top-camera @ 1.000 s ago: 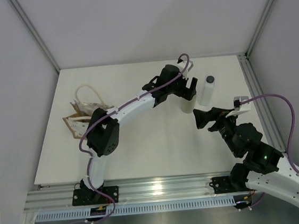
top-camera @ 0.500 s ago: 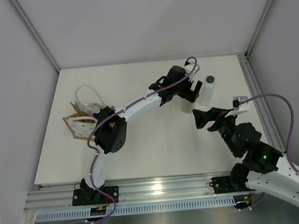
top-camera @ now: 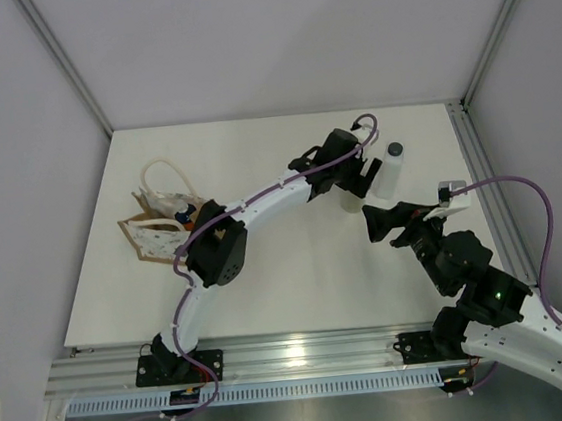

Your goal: Place the personal care products into the canvas bag

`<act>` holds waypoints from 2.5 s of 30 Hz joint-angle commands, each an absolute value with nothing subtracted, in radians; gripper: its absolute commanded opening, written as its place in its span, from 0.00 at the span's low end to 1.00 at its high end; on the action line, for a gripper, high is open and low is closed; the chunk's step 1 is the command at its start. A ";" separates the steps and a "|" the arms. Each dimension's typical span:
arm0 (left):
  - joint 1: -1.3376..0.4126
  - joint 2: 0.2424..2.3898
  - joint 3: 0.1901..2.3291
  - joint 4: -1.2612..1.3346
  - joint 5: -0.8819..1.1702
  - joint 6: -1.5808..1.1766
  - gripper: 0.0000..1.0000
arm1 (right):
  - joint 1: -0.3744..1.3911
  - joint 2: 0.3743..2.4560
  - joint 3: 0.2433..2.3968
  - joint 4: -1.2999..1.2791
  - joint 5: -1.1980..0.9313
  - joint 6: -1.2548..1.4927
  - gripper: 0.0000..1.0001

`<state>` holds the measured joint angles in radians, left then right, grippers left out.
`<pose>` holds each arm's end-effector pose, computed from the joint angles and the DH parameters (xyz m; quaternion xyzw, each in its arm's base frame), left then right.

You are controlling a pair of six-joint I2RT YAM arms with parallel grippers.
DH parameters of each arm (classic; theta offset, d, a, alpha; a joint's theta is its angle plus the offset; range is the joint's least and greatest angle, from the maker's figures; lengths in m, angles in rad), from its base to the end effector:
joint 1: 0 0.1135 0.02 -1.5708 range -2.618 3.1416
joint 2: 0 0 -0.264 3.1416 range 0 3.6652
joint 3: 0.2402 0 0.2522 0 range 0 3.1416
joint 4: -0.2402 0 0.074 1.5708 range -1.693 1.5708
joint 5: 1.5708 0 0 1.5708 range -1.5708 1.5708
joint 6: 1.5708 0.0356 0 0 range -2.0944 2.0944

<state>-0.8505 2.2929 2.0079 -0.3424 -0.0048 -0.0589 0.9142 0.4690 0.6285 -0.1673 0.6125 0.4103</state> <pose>0.3531 -0.4021 0.2360 0.3424 0.8223 -0.1977 0.4092 0.0894 0.0825 0.3302 0.0369 0.7084 0.2442 0.6612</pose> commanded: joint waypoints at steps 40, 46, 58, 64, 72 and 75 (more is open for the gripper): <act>-0.887 1.637 1.118 -0.268 -0.466 -0.345 0.32 | 0.911 0.460 0.634 -0.153 0.627 0.416 0.98; -0.887 1.667 1.137 -0.291 -0.500 -0.359 0.53 | 0.911 0.462 0.630 -0.152 0.624 0.417 0.98; -0.879 1.701 1.192 -0.319 -0.549 -0.344 0.78 | 0.913 0.454 0.634 -0.156 0.624 0.417 0.98; -0.870 1.707 1.198 -0.321 -0.541 -0.348 0.80 | 0.911 0.454 0.634 -0.155 0.623 0.417 0.98; -0.859 1.718 1.209 -0.304 -0.549 -0.330 0.79 | 0.913 0.453 0.635 -0.155 0.620 0.417 0.98; -0.856 1.735 1.238 -0.310 -0.548 -0.327 0.80 | 0.913 0.453 0.634 -0.156 0.621 0.417 0.98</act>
